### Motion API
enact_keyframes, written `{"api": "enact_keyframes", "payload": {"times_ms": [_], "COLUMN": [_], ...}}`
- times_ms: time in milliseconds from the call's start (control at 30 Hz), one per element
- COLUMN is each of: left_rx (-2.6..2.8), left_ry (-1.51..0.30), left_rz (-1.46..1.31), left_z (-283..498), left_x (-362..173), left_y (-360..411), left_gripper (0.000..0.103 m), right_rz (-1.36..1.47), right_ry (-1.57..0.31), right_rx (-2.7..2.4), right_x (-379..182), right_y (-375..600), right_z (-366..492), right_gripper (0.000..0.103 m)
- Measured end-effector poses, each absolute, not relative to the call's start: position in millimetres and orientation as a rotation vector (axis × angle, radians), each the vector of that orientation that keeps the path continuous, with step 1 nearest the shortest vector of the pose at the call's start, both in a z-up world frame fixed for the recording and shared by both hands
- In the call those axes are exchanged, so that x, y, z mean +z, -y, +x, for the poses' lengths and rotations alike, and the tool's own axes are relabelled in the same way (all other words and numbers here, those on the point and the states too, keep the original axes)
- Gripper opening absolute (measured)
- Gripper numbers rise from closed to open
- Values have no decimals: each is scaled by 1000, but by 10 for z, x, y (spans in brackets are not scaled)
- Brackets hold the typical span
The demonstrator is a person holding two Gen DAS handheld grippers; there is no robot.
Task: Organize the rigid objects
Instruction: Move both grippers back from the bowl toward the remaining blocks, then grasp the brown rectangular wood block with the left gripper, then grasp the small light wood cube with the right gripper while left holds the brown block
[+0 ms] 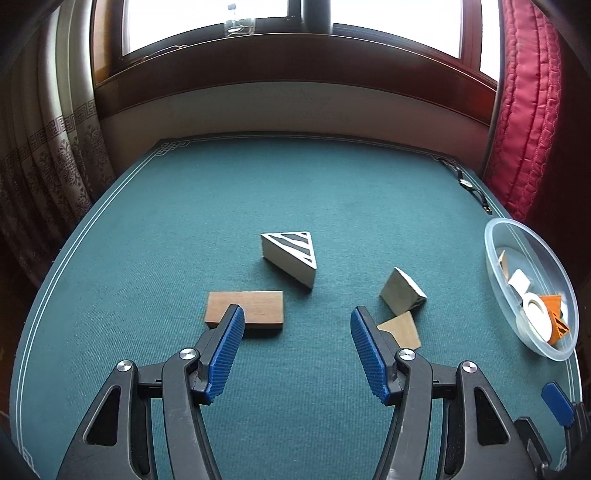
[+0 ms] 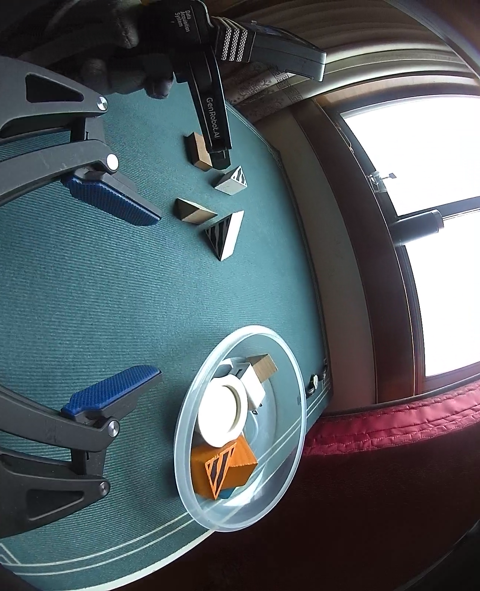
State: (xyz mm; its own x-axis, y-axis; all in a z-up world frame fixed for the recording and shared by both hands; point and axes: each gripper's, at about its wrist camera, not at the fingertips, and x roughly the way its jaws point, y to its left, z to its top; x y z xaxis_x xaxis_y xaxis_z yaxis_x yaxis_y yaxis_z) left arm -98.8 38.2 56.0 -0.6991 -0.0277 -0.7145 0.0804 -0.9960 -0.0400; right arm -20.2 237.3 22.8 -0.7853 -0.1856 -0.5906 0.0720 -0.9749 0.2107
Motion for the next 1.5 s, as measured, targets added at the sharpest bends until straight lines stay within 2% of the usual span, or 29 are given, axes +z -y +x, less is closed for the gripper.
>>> {"api": "enact_keyframes", "payload": {"times_ms": [433, 1067, 1500], "left_rx": [-2727, -2750, -2815], "left_ry": [-124, -158, -237], "left_rz": [1252, 1272, 1249], "left_z": [-1265, -1383, -1304], "left_x": [262, 153, 223], "left_y": [-78, -41, 9], "left_gripper": [61, 61, 61], "right_rz": [1012, 1083, 1140], "right_ry": [284, 319, 218], "right_rx": [-2796, -2806, -2712], "right_x": [146, 90, 95], "right_y": [-2360, -2408, -2247], "right_z": [-230, -287, -436], "right_gripper": [82, 82, 82]}}
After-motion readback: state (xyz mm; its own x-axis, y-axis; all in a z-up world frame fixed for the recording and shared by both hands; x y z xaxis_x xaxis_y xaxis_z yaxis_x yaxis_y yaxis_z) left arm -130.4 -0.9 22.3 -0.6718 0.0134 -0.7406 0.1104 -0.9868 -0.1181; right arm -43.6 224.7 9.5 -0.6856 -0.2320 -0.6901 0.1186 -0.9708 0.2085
